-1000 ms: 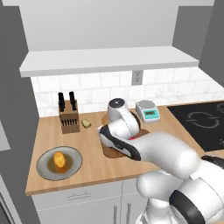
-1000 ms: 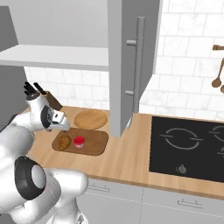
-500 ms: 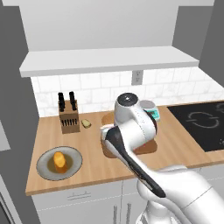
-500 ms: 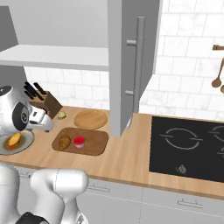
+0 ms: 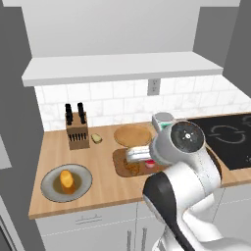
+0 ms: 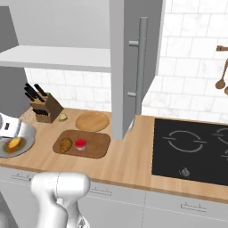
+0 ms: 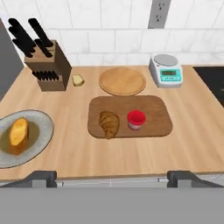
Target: From the different types of pastries on the counter, select a croissant and place it on the cutting board. Then retrieve a jar of jam from the cabinet and place it alongside the croissant on the cutting board.
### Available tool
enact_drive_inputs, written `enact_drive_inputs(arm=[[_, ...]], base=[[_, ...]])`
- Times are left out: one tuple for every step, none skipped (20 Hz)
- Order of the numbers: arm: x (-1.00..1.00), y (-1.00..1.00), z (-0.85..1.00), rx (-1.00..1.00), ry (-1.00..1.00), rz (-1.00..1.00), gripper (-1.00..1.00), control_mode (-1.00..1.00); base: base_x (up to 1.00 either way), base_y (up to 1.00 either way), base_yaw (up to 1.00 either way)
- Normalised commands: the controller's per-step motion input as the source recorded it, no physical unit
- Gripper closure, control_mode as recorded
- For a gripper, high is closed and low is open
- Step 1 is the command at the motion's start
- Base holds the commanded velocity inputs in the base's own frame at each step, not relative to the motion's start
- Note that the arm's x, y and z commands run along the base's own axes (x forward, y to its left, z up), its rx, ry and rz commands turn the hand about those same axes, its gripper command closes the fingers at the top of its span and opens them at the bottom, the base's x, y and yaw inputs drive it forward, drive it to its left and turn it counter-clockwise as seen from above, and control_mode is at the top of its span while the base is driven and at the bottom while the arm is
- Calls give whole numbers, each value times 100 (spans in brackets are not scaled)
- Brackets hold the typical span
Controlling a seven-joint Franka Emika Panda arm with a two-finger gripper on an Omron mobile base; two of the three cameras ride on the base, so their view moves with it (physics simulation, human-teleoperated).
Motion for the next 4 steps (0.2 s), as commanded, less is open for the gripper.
enact_drive_inputs(arm=[[-100,0,53,3,-28,2,-100,-100],[-100,-4,55,5,-22,3,-100,-100],[-100,-9,54,4,-18,5,-100,-100],[-100,-11,54,0,-17,7,-100,-100]], base=[[0,0,0],[0,0,0],[0,0,0],[0,0,0]])
